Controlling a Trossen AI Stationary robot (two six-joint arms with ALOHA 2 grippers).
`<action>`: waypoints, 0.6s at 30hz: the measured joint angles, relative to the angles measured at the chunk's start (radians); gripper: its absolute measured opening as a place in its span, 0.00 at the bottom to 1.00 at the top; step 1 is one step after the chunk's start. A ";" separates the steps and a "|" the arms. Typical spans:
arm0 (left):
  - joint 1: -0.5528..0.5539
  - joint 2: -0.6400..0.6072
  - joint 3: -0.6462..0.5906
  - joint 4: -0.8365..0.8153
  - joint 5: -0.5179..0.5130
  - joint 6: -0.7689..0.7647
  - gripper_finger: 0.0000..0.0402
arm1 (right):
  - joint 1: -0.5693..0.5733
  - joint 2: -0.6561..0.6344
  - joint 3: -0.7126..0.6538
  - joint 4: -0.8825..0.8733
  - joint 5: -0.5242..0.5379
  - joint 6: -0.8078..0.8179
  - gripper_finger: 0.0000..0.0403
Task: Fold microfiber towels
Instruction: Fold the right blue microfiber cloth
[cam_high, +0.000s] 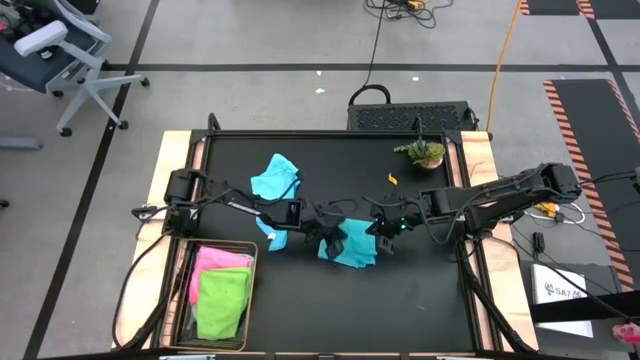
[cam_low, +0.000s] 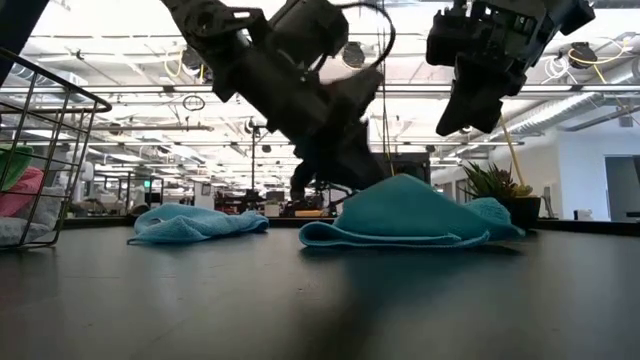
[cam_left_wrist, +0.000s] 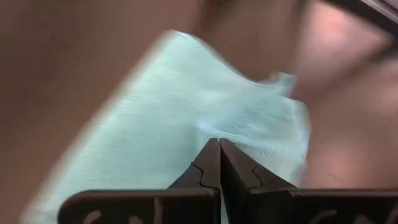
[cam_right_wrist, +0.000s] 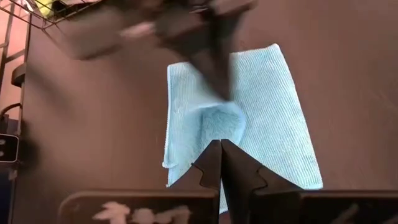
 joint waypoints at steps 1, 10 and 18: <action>-0.008 0.000 0.000 -0.003 0.039 0.001 0.00 | 0.000 0.000 0.000 -0.007 0.002 0.000 0.00; -0.078 -0.032 0.000 -0.342 0.113 -0.013 0.00 | 0.000 0.000 0.000 -0.043 0.018 -0.002 0.00; -0.081 -0.150 0.000 -0.313 -0.052 -0.056 0.00 | 0.000 0.005 0.000 -0.045 0.017 -0.025 0.00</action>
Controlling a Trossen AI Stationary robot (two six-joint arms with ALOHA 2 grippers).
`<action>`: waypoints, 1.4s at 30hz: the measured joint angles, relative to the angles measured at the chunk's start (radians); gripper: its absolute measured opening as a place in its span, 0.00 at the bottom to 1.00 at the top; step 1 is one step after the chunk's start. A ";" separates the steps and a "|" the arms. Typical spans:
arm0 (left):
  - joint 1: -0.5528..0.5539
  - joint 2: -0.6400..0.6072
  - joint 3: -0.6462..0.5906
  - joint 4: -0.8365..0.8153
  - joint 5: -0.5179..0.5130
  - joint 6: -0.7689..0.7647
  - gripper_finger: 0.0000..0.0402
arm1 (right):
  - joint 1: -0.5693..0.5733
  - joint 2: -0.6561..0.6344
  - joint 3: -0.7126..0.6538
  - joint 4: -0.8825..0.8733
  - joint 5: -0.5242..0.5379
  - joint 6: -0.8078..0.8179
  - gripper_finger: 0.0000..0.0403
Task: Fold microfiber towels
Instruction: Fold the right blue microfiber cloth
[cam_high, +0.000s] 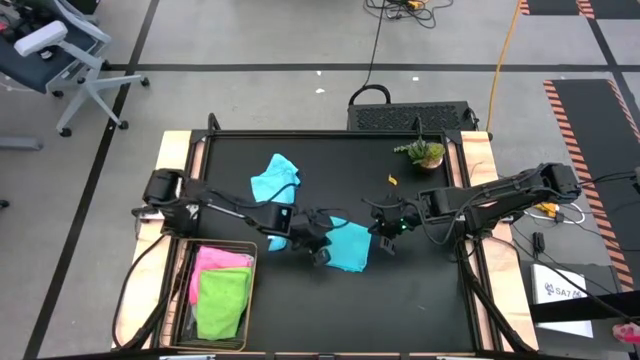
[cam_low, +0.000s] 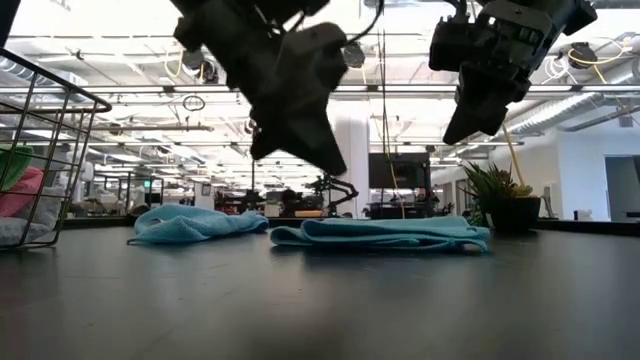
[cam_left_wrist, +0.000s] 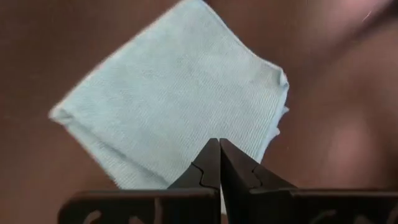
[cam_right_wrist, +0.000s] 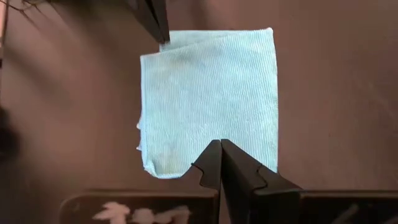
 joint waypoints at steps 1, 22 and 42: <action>0.000 -0.016 0.000 -0.009 -0.003 -0.001 0.00 | 0.000 0.000 0.000 -0.002 0.000 -0.002 0.00; -0.048 0.010 0.000 -0.124 -0.020 -0.527 0.13 | 0.000 0.000 0.000 -0.010 0.000 -0.058 0.00; 0.015 0.076 -0.001 -0.083 0.061 -0.527 0.35 | 0.000 0.000 0.000 -0.026 0.000 -0.065 0.00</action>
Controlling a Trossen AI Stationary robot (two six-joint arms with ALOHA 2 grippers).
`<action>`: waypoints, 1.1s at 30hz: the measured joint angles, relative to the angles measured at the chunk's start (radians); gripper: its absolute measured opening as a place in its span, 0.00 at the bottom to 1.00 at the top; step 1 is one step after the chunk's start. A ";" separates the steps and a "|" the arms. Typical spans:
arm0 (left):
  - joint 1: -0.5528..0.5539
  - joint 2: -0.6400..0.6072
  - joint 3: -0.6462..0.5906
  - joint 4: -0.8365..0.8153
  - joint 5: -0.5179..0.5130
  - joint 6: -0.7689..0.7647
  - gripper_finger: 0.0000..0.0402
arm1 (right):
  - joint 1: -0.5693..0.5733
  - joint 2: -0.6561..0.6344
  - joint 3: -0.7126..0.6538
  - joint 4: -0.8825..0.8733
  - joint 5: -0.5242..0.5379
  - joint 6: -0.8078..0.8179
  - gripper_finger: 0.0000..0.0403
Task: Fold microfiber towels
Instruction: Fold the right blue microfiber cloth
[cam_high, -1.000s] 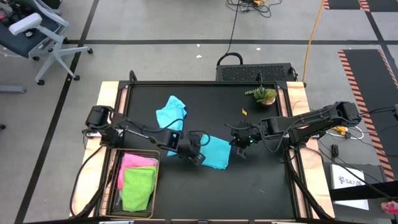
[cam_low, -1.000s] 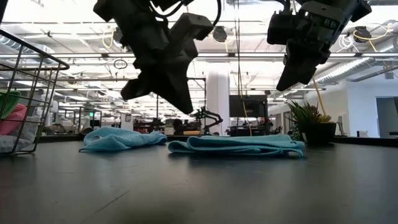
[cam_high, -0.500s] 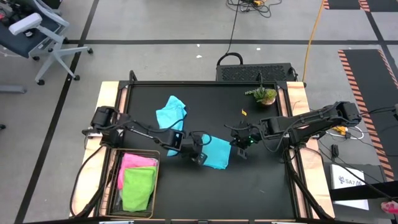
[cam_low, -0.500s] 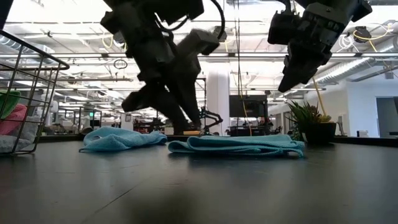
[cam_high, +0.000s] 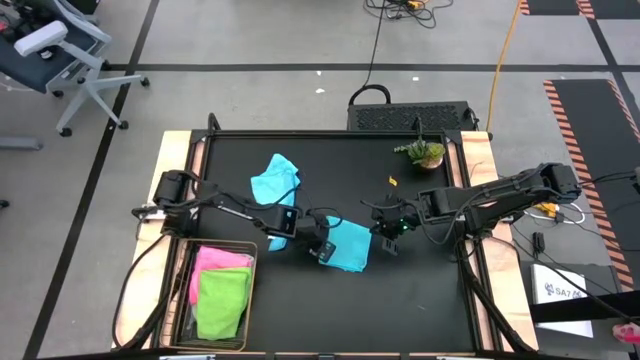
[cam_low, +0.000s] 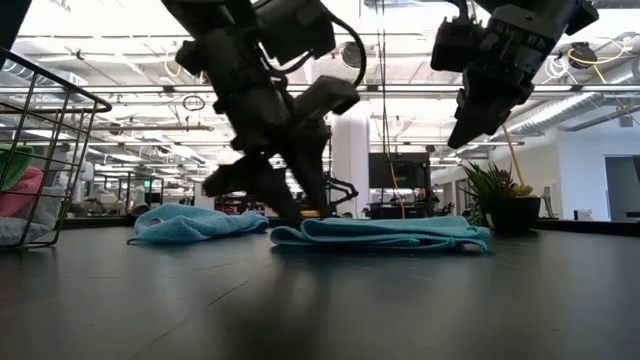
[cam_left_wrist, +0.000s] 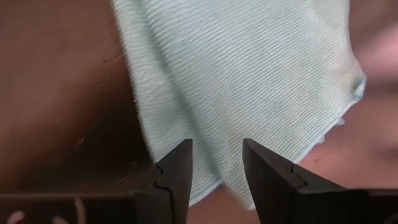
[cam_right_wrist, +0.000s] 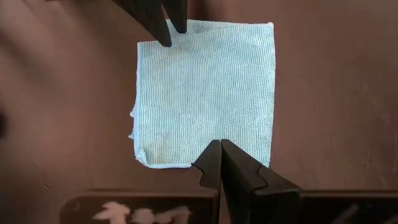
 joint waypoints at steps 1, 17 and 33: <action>0.000 0.002 -0.001 0.000 0.003 0.000 0.35 | 0.000 0.000 0.000 0.002 0.000 0.001 0.00; 0.012 0.012 0.000 0.072 0.000 0.001 0.35 | 0.000 0.000 0.000 0.001 0.000 0.003 0.00; 0.012 0.012 0.000 0.027 -0.002 -0.002 0.17 | 0.000 0.000 0.000 -0.006 0.001 0.000 0.00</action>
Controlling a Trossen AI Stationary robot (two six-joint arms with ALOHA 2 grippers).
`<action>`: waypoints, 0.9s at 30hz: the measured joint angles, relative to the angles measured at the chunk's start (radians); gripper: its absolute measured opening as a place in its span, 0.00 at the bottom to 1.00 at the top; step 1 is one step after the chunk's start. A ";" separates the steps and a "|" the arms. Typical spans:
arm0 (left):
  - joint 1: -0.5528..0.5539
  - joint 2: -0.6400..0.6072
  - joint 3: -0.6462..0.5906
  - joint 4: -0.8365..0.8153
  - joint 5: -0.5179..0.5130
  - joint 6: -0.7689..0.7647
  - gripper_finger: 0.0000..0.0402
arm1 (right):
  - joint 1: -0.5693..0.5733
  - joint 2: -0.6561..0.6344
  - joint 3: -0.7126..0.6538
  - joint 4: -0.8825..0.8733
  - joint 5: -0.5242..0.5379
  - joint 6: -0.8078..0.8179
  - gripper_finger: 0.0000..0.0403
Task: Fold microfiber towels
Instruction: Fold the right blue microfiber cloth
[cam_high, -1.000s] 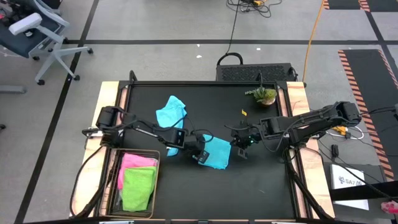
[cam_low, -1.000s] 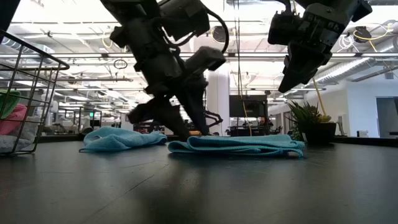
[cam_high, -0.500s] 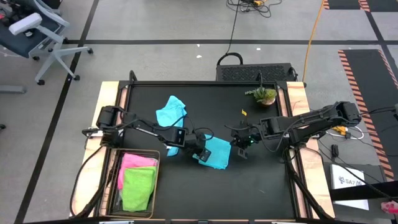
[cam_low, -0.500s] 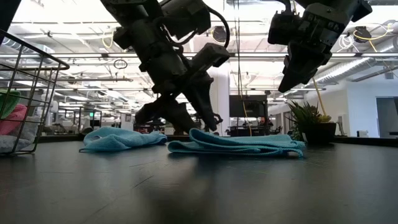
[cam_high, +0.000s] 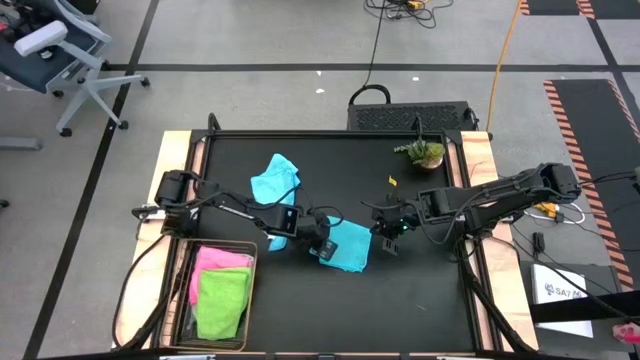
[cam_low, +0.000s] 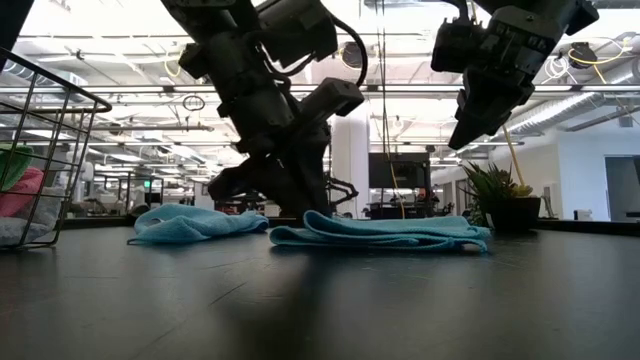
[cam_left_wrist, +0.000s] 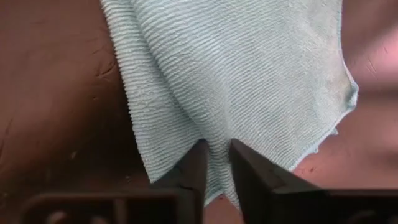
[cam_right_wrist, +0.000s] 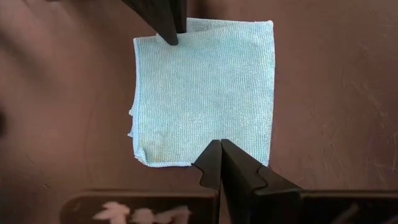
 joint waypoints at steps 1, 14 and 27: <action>0.000 0.000 0.000 0.003 0.005 0.012 0.12 | 0.000 0.000 0.000 0.000 0.000 0.000 0.00; 0.012 0.000 0.000 0.055 0.018 0.043 0.01 | 0.000 0.000 0.000 -0.013 0.000 0.000 0.00; 0.031 -0.051 0.001 0.013 0.024 0.086 0.01 | 0.000 0.000 0.000 -0.025 -0.003 0.002 0.00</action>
